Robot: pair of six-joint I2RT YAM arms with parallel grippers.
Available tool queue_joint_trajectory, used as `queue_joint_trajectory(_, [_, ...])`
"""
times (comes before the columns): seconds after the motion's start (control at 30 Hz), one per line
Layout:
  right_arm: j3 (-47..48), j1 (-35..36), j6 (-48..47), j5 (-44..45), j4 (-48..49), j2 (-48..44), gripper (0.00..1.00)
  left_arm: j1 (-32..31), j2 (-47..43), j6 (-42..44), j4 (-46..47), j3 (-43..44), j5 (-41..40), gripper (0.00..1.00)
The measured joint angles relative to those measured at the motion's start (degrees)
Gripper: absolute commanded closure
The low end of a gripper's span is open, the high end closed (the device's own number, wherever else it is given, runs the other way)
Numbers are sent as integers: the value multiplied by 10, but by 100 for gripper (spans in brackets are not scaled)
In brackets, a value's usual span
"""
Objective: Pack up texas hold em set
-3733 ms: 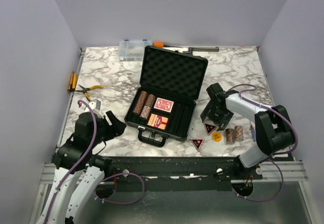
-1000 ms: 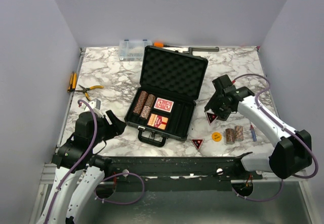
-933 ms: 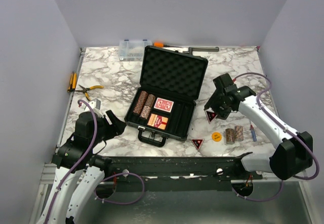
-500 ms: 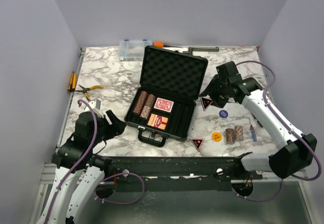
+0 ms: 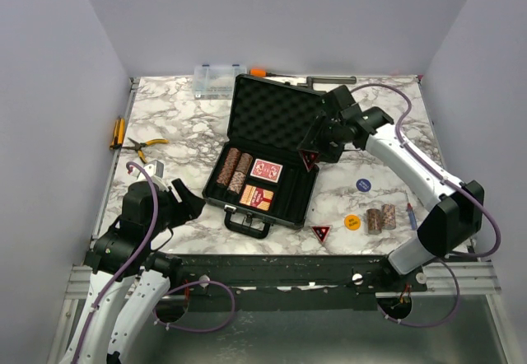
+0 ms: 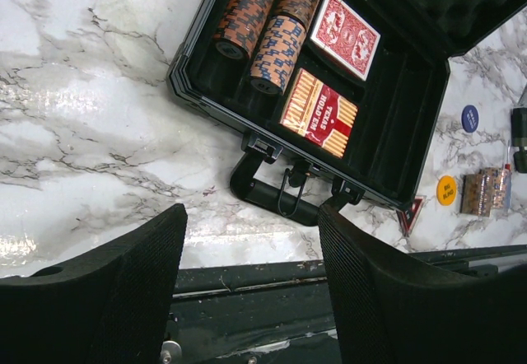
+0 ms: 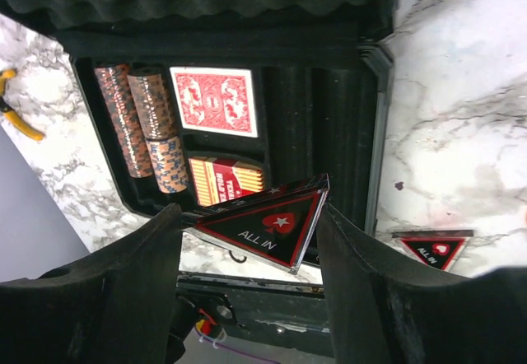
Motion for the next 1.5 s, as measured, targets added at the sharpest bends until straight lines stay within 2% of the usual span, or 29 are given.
queue_joint_trajectory(0.27, [53,49,30,13,-1,64,46,3,0,0,0,0,0,36])
queue_joint_trajectory(0.67, [74,95,81,27,16,146,46,7,5,0,0,0,1,36])
queue_joint_trajectory(1.23, [138,115,122,28,32,250,47,8,5,0,0,0,1,36])
queue_joint_trajectory(1.5, [139,122,132,27,37,278,47,11,-1,0,0,0,1,36])
